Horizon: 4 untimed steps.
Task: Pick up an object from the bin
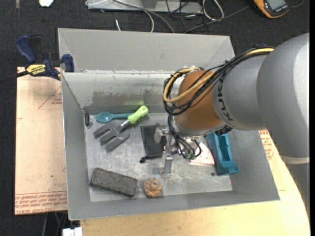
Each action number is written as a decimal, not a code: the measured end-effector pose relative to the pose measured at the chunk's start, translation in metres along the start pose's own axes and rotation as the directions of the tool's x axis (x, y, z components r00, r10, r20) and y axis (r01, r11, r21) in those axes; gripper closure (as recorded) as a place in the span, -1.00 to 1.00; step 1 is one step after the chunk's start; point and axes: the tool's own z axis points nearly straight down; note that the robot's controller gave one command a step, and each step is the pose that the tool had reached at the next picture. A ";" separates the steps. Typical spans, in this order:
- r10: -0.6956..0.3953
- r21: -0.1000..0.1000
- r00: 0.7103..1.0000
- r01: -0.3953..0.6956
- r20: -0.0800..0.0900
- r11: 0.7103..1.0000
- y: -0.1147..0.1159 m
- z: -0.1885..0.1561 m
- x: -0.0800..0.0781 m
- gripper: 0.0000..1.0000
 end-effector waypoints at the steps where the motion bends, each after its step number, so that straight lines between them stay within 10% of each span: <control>1: 0.146 0.000 0.989 -0.146 -0.017 0.989 0.020 -0.001 -0.001 1.00; 2: 0.146 0.000 0.989 -0.146 -0.018 0.989 0.020 -0.001 -0.001 1.00; 4: 0.072 0.001 0.997 -0.072 -0.025 0.997 0.021 -0.139 0.006 1.00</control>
Offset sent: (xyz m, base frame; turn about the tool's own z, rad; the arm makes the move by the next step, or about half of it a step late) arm 0.0000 0.0000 0.0000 0.0000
